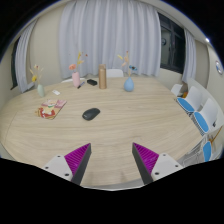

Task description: Arrange mouse

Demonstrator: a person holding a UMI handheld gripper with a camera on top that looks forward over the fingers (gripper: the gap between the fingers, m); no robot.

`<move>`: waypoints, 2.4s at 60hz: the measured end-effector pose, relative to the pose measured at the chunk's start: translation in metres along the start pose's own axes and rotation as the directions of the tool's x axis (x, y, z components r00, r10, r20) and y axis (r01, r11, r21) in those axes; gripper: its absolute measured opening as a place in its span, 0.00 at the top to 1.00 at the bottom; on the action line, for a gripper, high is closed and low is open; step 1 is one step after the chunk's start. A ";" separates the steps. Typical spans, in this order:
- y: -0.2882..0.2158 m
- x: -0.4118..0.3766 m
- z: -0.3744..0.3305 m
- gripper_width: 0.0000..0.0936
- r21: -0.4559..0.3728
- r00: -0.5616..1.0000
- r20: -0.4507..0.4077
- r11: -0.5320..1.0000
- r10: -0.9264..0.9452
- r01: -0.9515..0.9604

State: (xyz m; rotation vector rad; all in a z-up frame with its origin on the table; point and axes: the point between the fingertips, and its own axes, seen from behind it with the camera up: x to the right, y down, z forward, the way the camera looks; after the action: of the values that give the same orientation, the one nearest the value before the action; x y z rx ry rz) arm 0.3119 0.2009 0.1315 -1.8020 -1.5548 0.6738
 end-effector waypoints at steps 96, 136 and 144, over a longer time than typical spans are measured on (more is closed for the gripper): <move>-0.100 -0.161 0.328 0.09 0.041 0.989 0.132 0.997 -0.072 0.068; -0.248 -0.305 0.288 0.64 0.145 0.966 0.245 0.988 -0.080 0.045; -0.251 -0.393 0.301 0.64 0.155 0.948 0.301 0.986 -0.105 0.060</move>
State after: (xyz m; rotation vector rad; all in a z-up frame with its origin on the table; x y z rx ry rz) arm -0.1390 -0.1227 0.1114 -1.5704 -1.7224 1.0400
